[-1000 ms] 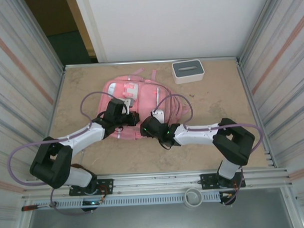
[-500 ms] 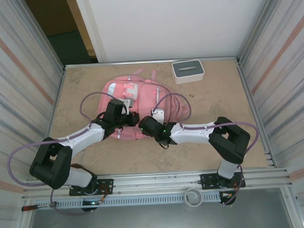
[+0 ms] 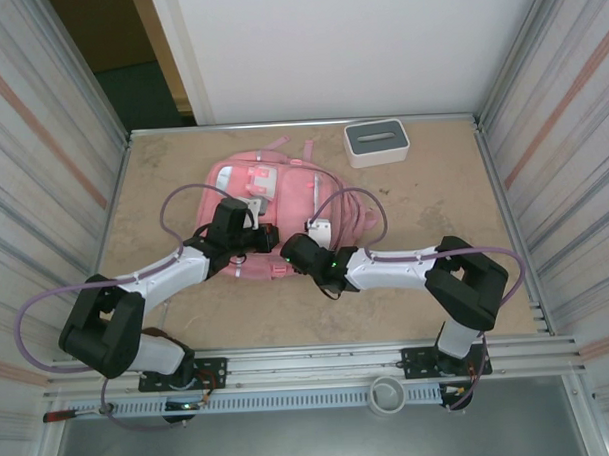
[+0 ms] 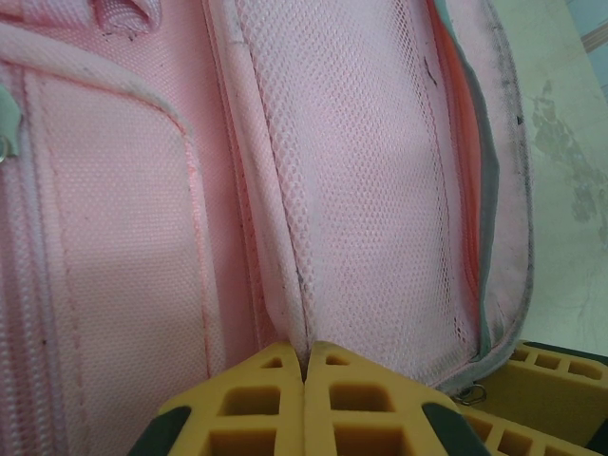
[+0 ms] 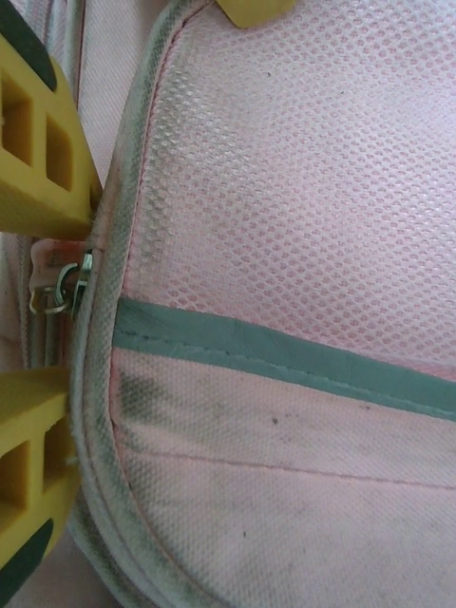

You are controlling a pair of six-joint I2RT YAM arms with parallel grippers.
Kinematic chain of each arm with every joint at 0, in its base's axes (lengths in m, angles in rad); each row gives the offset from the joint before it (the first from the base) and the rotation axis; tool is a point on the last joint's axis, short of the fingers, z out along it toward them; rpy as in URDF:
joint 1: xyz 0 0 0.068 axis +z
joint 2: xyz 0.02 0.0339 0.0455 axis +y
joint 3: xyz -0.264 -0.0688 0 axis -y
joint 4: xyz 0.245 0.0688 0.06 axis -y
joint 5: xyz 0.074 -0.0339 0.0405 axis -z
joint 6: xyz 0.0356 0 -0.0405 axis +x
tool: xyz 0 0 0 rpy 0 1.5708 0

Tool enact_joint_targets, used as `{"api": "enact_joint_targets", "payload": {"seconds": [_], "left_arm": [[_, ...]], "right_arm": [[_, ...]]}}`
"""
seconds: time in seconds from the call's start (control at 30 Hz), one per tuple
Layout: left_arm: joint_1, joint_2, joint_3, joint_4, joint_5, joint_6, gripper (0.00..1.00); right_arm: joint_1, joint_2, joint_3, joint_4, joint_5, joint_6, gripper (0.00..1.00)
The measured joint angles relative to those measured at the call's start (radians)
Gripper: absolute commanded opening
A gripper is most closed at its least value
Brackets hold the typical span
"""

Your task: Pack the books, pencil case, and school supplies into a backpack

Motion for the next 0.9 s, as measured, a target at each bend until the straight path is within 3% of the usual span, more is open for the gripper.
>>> {"api": "enact_joint_targets", "payload": {"seconds": [0.33, 0.63, 0.9], "left_arm": [[0.000, 0.000, 0.000, -0.002, 0.000, 0.008, 0.06], [0.002, 0.000, 0.000, -0.010, -0.004, 0.021, 0.00], [0.047, -0.003, -0.005, -0.012, 0.043, 0.023, 0.00]], "right_arm": [[-0.001, 0.033, -0.031, 0.108, -0.035, 0.005, 0.24], [-0.001, 0.018, -0.105, 0.219, -0.027, 0.010, 0.01], [-0.016, -0.103, -0.205, 0.246, -0.036, -0.097, 0.00]]}}
